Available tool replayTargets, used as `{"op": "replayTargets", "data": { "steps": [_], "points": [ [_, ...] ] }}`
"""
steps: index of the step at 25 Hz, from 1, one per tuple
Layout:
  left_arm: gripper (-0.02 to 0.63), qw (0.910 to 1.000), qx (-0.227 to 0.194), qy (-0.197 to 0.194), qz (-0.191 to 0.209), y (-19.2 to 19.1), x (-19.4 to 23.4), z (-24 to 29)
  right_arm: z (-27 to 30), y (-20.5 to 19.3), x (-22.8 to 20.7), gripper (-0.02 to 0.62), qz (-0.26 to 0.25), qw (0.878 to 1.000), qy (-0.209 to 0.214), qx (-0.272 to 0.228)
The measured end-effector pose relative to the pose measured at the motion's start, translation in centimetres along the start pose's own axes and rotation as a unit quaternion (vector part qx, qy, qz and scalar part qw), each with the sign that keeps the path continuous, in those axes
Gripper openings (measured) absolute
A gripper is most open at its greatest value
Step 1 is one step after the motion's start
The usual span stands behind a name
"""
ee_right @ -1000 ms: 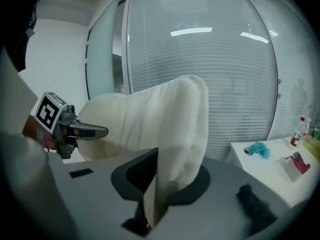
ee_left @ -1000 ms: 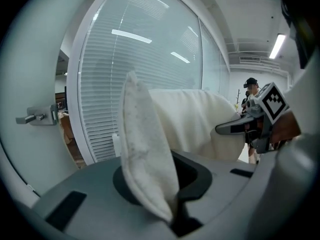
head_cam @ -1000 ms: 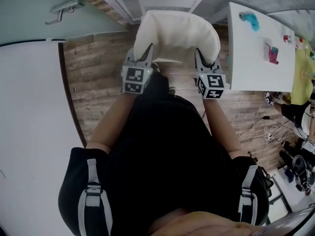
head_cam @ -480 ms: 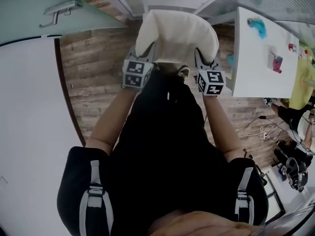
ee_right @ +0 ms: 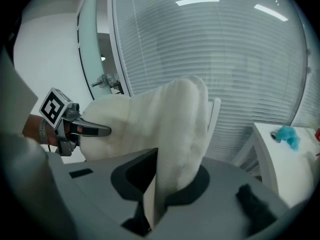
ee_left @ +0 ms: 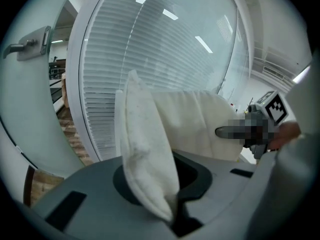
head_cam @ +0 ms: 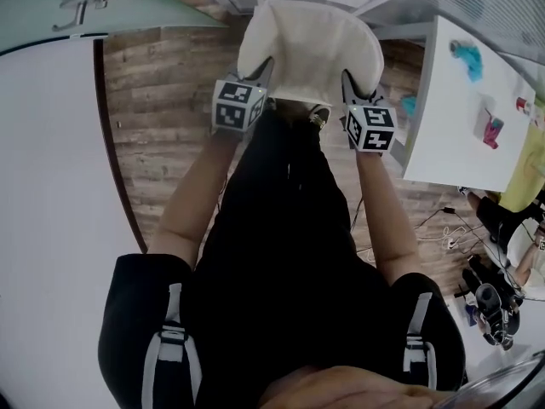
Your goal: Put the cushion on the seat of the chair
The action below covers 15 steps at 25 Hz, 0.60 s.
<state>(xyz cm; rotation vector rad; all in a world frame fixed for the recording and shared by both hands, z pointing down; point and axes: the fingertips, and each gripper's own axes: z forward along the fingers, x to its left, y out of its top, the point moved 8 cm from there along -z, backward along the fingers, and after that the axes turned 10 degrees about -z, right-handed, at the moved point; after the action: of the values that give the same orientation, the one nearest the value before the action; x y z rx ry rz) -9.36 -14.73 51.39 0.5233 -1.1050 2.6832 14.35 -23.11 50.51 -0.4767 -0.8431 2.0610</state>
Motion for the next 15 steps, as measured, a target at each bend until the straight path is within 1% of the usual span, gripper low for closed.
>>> {"op": "replayTargets", "data": {
  "steps": [5, 8, 11, 15],
  "points": [
    [0.055, 0.9993, 0.020, 0.002, -0.032, -2.3, 1.5, 3.1, 3.8, -2.3, -1.3, 0.051, 0.017, 0.999, 0.015, 0.038],
    [0.055, 0.9983, 0.031, 0.002, -0.049, -3.8, 2.8, 5.3, 6.4, -4.1, -2.1, 0.051, 0.022, 0.998, 0.031, 0.048],
    [0.055, 0.9972, 0.048, 0.001, -0.057, -5.3, 4.4, 7.6, 9.0, -6.3, -2.6, 0.052, 0.036, 0.997, 0.044, 0.058],
    [0.055, 0.9944, 0.081, -0.006, -0.067, -7.8, 6.5, 11.1, 12.4, -9.8, -3.0, 0.052, 0.061, 0.994, 0.057, 0.075]
  ]
}}
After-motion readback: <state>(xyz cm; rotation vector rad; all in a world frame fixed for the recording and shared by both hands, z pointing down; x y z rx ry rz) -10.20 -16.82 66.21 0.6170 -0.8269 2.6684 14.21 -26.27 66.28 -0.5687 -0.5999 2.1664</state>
